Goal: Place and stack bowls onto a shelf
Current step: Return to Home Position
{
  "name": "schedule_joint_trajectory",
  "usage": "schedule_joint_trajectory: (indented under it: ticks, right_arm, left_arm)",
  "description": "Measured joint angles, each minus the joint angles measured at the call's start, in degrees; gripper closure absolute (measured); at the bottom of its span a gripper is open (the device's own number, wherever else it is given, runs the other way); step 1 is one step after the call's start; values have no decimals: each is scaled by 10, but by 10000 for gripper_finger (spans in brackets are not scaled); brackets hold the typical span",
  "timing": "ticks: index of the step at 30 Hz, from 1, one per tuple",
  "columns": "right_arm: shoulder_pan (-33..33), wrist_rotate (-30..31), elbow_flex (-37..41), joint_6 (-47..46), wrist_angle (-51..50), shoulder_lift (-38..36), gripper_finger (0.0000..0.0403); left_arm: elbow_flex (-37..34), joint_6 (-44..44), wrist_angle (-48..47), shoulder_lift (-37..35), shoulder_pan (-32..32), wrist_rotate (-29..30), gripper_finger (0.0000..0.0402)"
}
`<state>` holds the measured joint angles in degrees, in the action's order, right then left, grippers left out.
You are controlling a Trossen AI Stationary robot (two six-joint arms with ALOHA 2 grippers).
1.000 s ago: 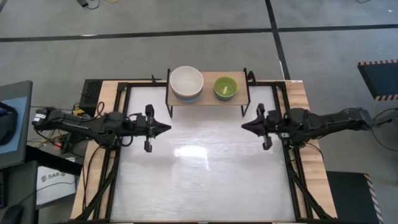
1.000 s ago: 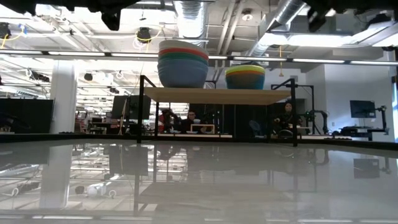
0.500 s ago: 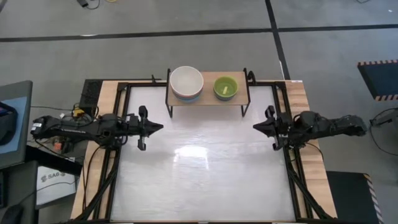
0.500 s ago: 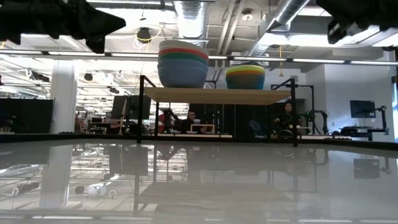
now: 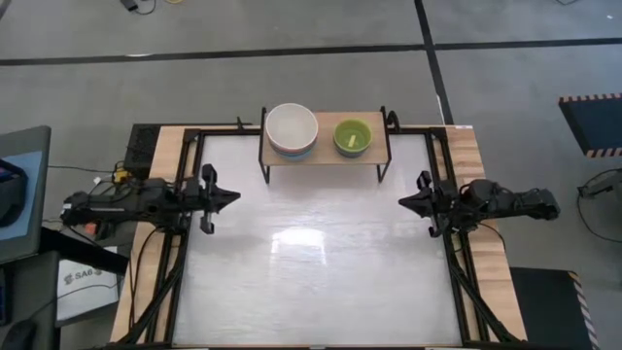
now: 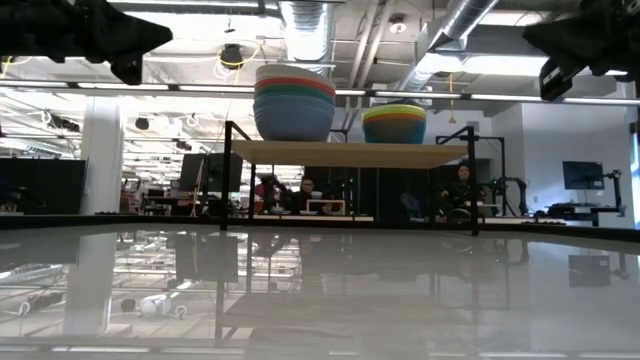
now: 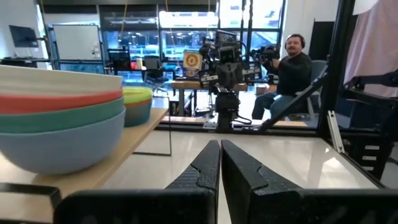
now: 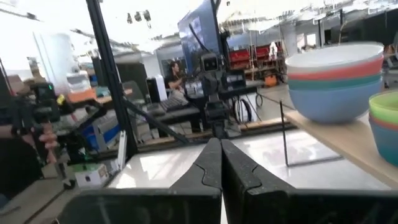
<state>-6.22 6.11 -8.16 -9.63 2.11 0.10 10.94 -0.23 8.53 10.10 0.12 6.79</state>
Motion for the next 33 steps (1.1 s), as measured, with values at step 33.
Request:
schedule_joint_trajectory:
  ticks: [33]
  right_arm:
    - [0, -18, 77, 16, 74, 0, 381]
  left_arm:
    - [-28, 0, -168, -100, 0, 17, 401]
